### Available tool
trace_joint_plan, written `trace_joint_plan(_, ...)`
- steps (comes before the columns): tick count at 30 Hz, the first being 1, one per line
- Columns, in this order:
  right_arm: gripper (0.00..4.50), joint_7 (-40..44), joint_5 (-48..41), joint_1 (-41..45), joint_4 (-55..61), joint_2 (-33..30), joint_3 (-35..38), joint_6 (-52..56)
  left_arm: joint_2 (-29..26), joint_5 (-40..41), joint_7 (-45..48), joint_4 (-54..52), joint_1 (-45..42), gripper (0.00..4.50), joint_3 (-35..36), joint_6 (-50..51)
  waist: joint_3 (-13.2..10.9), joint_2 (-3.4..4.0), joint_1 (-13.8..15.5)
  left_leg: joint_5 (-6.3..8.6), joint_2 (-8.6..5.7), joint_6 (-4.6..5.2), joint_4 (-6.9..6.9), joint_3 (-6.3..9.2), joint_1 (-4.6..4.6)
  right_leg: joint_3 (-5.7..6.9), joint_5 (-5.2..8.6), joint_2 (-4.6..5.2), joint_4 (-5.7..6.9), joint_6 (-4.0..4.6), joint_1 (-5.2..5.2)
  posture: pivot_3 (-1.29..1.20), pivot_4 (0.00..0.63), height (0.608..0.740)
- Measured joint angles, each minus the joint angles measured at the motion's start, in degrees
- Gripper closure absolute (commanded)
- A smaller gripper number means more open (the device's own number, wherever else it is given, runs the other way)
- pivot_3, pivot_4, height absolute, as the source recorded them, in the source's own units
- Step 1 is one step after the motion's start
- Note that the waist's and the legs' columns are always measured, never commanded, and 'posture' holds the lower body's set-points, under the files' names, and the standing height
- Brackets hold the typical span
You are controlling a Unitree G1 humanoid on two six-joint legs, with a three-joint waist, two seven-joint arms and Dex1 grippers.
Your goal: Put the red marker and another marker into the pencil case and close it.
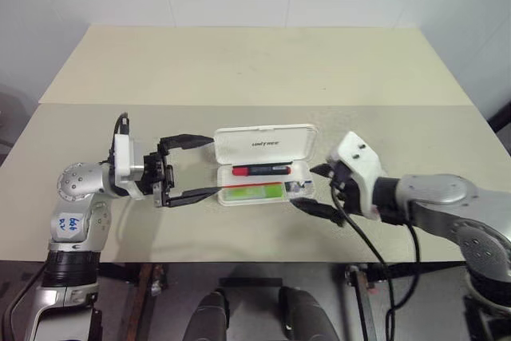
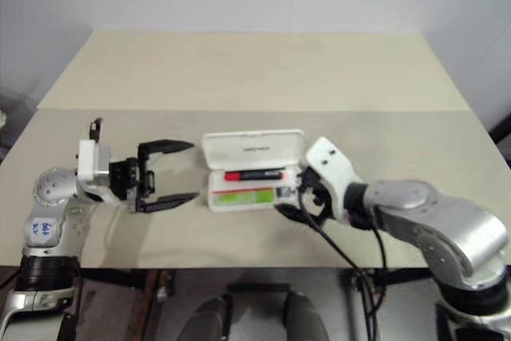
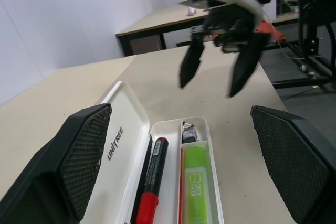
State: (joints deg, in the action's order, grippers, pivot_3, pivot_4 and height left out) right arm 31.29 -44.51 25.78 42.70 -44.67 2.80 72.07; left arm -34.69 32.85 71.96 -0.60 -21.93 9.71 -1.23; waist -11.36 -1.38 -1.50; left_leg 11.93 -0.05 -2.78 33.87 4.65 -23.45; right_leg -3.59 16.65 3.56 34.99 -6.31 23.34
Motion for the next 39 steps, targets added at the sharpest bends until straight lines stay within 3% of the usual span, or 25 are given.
trace_joint_plan(7,0.03,5.30,15.34,-4.14,-9.98,-1.87,0.37,-29.85,0.28,-3.45,-5.20,7.23,-6.16,0.00,1.04,-3.02,-0.03,-0.06,-0.06,-0.04,0.01,-0.02,0.17,-0.32,0.06,-0.23,0.12,-0.03,-0.03,0.27,-0.03,0.00,0.150,0.740)
trace_joint_plan(13,0.03,14.38,21.13,-8.36,-19.52,-5.50,2.71,-45.79,0.26,-5.96,-9.77,20.31,-14.15,0.00,1.29,-1.47,-0.09,-0.16,0.10,-0.04,-0.04,-0.02,0.21,-0.40,0.03,-0.31,-0.31,-0.02,-0.03,-0.60,-0.02,0.00,0.150,0.740)
trace_joint_plan(16,0.00,18.17,22.72,-9.06,-22.99,-7.13,3.47,-51.33,0.43,-6.49,-9.02,28.00,-19.09,0.58,1.30,-2.28,-0.10,-0.17,0.06,-0.04,-0.03,-0.02,0.20,-0.40,0.04,-0.31,-0.32,-0.04,0.00,-0.61,-0.02,0.00,0.150,0.740)
trace_joint_plan(27,0.00,22.60,21.92,-10.34,-26.47,-6.28,7.08,-58.18,2.11,-13.36,-3.04,59.10,-35.79,4.34,-0.86,-4.96,-0.17,-0.28,0.01,-0.04,-0.04,-0.02,0.22,-0.43,0.04,-0.33,-0.35,-0.06,0.12,-0.67,0.00,0.00,0.150,0.740)
trace_joint_plan(39,0.00,26.77,14.28,-16.66,-28.71,-4.92,15.81,-58.49,5.10,-19.32,-4.90,73.62,-43.44,4.48,-0.62,-5.53,-0.29,-0.51,0.06,-0.04,-0.07,-0.03,0.30,-0.43,0.06,-0.33,-0.40,-0.04,0.33,-0.76,0.01,0.00,0.150,0.740)
